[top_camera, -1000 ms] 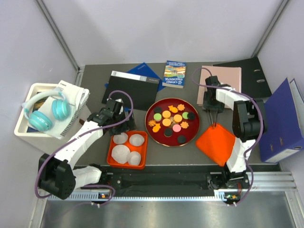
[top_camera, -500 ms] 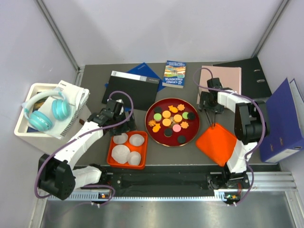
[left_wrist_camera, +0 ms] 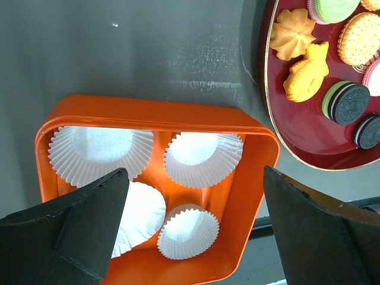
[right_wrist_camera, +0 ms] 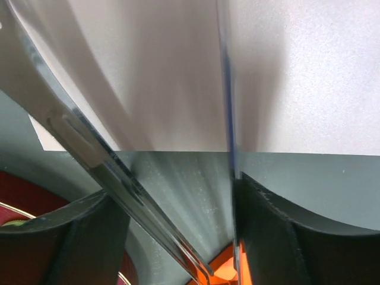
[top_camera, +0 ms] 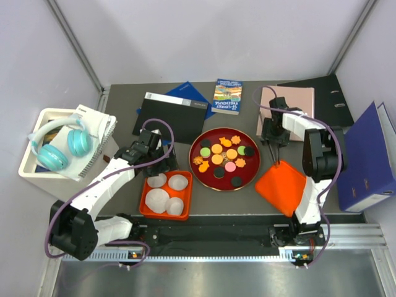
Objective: Pack the cookies
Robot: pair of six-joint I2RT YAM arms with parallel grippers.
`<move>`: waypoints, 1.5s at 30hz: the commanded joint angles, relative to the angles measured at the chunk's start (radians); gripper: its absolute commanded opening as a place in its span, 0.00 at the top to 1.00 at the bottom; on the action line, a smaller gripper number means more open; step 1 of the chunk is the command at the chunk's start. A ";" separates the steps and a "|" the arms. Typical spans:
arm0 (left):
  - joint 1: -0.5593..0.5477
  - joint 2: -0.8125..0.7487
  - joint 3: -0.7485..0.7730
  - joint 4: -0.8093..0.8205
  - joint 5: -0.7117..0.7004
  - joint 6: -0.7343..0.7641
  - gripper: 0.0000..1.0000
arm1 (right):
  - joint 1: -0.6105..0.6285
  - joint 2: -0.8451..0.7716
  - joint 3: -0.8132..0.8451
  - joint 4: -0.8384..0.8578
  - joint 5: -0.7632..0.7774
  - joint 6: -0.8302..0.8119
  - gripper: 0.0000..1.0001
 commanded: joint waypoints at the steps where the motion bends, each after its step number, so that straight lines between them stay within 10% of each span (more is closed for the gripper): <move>1: -0.007 -0.017 0.005 0.026 -0.014 -0.007 0.01 | -0.014 0.060 0.007 -0.114 0.060 -0.001 0.37; 5: -0.007 -0.029 -0.005 0.032 -0.021 -0.010 0.01 | -0.013 0.046 -0.002 -0.130 0.081 0.009 0.57; 45: -0.007 -0.056 0.051 0.003 -0.157 0.043 0.01 | 0.466 -0.844 -0.162 -0.458 0.062 0.037 0.52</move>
